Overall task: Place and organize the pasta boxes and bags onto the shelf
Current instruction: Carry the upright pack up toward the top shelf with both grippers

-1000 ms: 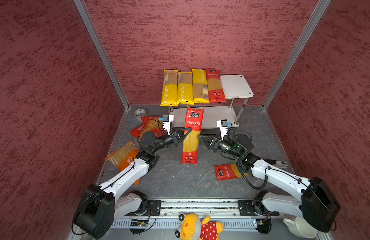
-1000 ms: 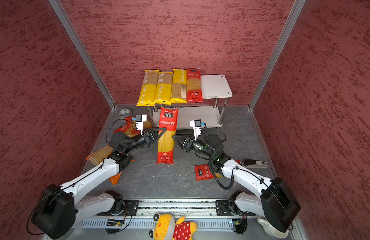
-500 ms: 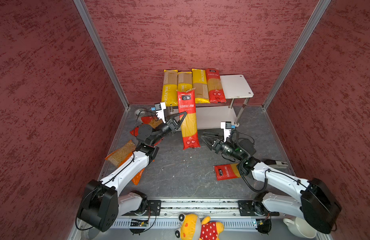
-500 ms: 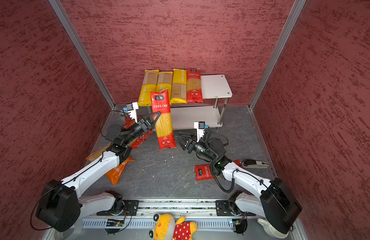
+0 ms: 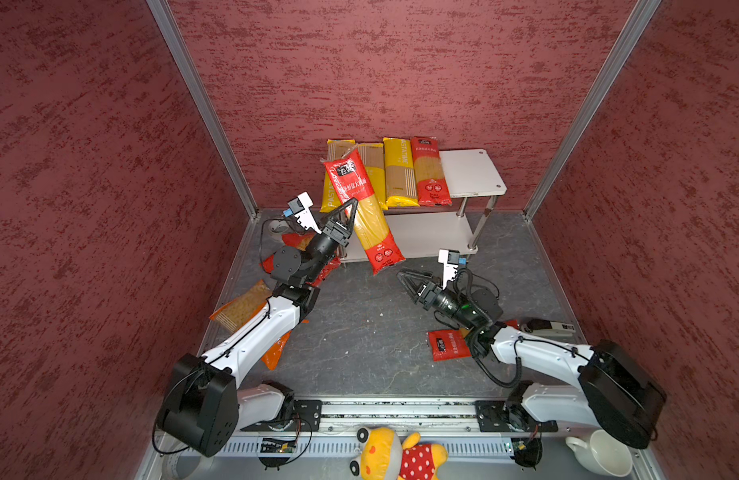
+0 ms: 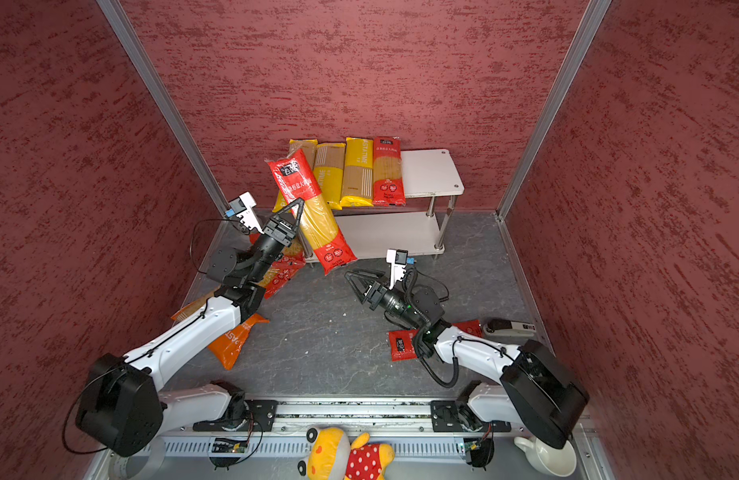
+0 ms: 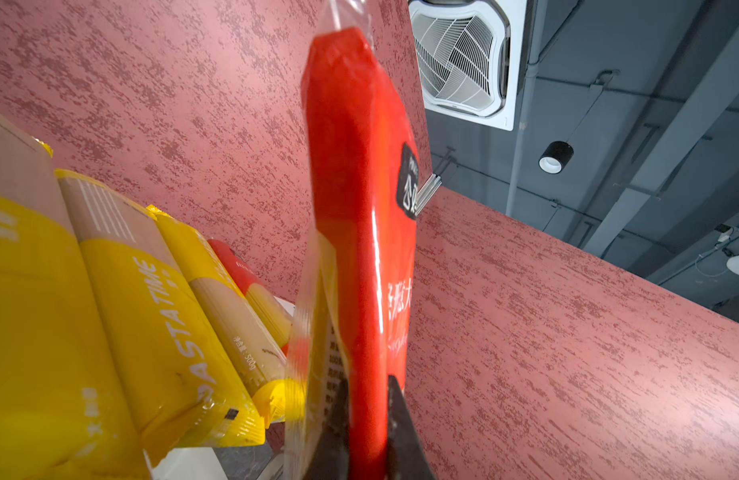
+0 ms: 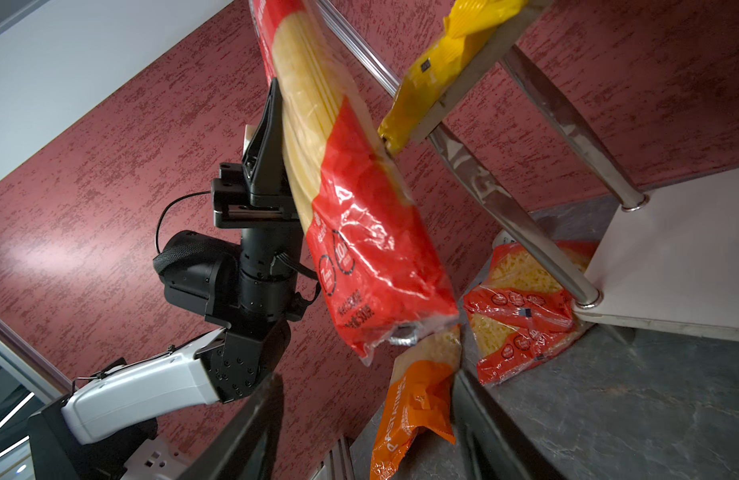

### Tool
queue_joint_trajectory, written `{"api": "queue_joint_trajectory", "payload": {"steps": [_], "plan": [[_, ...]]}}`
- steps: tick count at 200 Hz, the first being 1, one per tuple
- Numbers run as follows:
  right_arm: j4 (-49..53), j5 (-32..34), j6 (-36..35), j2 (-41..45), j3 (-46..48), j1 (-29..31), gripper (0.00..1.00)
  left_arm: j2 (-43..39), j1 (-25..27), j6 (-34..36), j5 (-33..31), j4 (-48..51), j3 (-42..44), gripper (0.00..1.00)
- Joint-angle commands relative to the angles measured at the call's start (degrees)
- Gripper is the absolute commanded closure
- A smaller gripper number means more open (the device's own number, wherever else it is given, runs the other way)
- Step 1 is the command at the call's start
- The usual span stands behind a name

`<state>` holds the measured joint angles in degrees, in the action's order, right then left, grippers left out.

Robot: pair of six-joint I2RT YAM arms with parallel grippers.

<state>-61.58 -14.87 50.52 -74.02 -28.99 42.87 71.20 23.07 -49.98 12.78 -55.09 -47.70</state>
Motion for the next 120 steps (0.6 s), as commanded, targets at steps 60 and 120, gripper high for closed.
{"api": "queue_joint_trajectory", "payload": {"steps": [60, 120], "plan": [[-14.27, 3.07, 3.14, -8.92, -8.79, 0.77, 0.34, -1.23, 4.91, -2.40, -8.29, -8.60, -3.97, 0.94], [-21.24, 4.58, 3.88, -12.37, -12.12, 0.77, 0.44, -1.21, 6.15, -3.11, -10.08, -7.04, -1.96, 0.91]]}}
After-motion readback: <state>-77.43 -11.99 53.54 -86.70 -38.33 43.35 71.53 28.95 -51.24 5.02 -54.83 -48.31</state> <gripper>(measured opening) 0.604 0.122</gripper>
